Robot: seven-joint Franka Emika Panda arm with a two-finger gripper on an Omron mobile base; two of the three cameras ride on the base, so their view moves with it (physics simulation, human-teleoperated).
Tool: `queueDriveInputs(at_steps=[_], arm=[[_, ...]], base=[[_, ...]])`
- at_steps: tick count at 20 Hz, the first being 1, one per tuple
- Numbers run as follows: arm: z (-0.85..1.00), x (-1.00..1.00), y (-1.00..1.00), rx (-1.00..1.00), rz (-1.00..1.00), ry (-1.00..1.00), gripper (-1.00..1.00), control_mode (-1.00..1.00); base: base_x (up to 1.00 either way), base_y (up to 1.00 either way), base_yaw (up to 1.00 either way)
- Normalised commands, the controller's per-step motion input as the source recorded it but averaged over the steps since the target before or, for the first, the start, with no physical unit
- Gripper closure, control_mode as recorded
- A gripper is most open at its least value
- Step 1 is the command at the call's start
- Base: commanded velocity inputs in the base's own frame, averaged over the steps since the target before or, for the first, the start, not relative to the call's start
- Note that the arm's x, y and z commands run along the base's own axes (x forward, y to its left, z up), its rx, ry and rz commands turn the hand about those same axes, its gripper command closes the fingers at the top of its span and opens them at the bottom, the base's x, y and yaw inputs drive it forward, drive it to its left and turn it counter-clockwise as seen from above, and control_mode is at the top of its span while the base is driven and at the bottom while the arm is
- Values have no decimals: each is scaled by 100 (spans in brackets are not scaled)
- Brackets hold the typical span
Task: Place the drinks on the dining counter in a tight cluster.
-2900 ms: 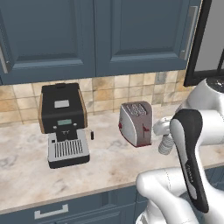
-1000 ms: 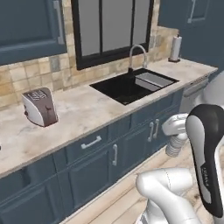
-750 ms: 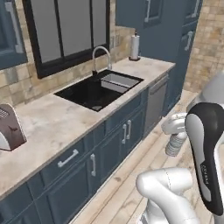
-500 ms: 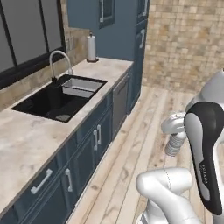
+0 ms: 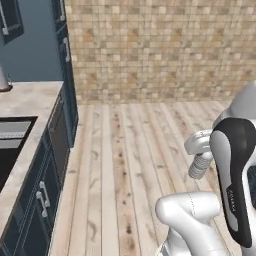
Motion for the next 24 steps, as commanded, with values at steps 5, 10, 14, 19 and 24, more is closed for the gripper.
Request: queueDriveInputs(at_steps=[5, 10, 14, 19, 24], arm=[[0, 0, 0, 0, 0, 0, 100, 100], [0, 0, 0, 0, 0, 0, 100, 100], [0, 0, 0, 0, 0, 0, 100, 100], [0, 0, 0, 0, 0, 0, 100, 100], [0, 0, 0, 0, 0, 0, 100, 100]], base=[[98, 0, -53], [100, 0, -45], [100, -15, -42], [100, -35, -41], [87, -29, -54]])
